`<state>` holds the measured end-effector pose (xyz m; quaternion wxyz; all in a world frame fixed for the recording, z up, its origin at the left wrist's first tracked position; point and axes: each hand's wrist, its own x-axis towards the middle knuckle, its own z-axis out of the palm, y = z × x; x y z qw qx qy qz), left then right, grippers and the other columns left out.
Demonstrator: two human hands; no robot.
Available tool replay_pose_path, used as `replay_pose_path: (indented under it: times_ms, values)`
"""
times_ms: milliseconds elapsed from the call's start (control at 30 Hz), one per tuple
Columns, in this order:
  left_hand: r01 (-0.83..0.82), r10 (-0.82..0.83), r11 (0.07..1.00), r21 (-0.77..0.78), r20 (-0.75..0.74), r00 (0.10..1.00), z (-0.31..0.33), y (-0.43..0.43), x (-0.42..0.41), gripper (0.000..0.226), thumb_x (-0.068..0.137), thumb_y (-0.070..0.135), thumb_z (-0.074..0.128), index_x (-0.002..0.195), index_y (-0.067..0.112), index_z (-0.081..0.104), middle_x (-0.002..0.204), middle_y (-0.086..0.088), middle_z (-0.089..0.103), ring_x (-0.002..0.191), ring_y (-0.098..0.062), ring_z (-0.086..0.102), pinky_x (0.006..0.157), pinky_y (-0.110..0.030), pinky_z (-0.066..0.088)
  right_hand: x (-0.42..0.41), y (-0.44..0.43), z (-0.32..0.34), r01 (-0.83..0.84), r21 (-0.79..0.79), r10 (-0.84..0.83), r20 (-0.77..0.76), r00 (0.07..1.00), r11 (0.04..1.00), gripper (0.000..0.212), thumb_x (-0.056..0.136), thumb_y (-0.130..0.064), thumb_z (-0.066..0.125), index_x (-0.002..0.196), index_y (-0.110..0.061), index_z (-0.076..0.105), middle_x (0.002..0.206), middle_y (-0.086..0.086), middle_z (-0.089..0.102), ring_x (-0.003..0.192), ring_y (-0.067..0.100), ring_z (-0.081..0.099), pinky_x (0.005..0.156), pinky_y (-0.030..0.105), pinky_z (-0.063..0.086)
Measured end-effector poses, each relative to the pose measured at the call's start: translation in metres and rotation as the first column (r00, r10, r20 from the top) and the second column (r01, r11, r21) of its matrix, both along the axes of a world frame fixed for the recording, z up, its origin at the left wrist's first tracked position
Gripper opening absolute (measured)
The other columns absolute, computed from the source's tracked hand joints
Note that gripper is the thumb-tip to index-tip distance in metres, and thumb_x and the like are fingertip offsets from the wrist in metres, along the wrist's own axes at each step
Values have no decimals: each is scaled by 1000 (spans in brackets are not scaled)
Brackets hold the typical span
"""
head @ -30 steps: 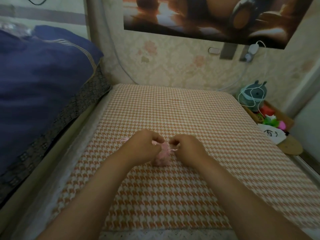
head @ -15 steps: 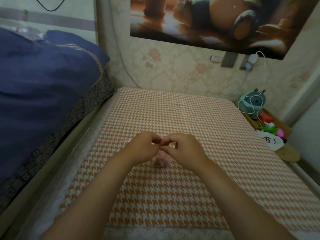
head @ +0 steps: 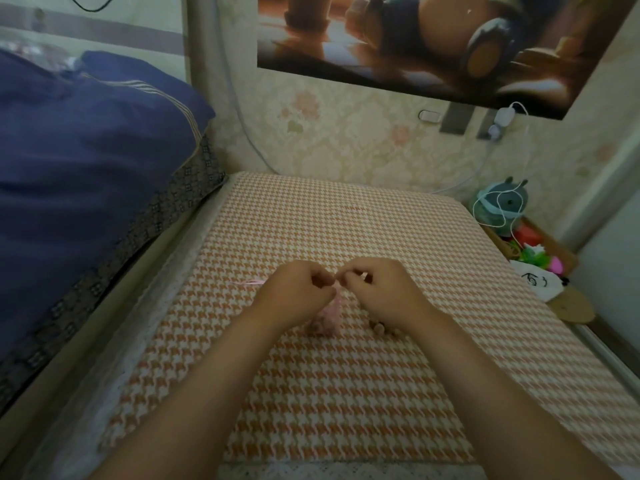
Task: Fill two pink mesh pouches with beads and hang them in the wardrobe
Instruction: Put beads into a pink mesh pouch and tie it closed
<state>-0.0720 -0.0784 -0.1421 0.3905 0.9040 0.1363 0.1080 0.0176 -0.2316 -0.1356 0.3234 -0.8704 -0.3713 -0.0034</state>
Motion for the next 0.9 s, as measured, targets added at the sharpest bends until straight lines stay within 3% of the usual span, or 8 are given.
replay_pose_path:
  times_ms: [67,167,300,367,500,567,700,900]
  values:
    - [14,-14,1000,-8,-9,1000,-2,0,4,18,86,24,65,100,30,74,100,14,70,93,-2,63,84,-22,52,11,0,-1,79,2,-79,26,996,997,21,96,-28,55,105,-32,74,101,-20,72,88,-4,63,83,28,54]
    - [60,-60,998,-3,-22,998,-2,3,6,23,87,12,61,96,29,75,100,12,69,96,-3,62,75,-12,45,25,0,-11,186,-206,-160,138,977,961,28,97,-29,54,122,-36,67,124,-15,66,112,9,61,90,31,50]
    - [43,-43,999,22,-24,999,-4,10,5,25,88,11,58,96,27,76,101,9,71,91,-5,64,66,-10,44,36,10,-26,166,-402,-106,167,980,900,40,100,-29,51,139,-33,56,142,-2,56,129,22,52,103,39,44]
    - [42,-42,999,28,-18,999,-4,12,3,24,89,12,58,98,25,76,102,8,71,91,-6,65,69,-11,46,40,16,-33,142,-406,-89,147,985,903,38,100,-31,51,137,-33,58,139,0,59,127,23,54,104,39,44]
    - [87,-87,996,16,-6,996,-5,15,0,22,89,20,62,106,24,75,111,11,69,97,-2,61,80,-16,46,41,22,-46,145,-464,-45,221,974,874,22,97,-28,55,108,-37,72,102,-6,69,103,22,63,92,40,45]
    - [102,-102,995,6,-11,995,-5,16,-1,23,89,22,62,109,24,74,114,11,68,98,-2,60,85,-19,48,41,23,-49,168,-470,-43,264,964,867,20,94,-28,60,106,-38,72,104,-7,69,103,20,62,93,39,42]
    - [111,-111,994,14,-14,994,-3,16,-3,25,90,21,61,112,23,72,116,9,67,98,-4,59,86,-21,48,33,19,-40,154,-296,-91,217,972,943,19,95,-27,62,110,-32,72,108,-9,69,100,14,63,94,36,47]
    - [127,-126,991,34,-25,992,-1,15,-3,26,92,22,58,115,23,70,116,7,68,93,-4,57,83,-18,43,5,11,1,95,86,-101,67,993,992,12,87,-34,71,99,-34,72,88,-22,68,73,2,61,74,29,55]
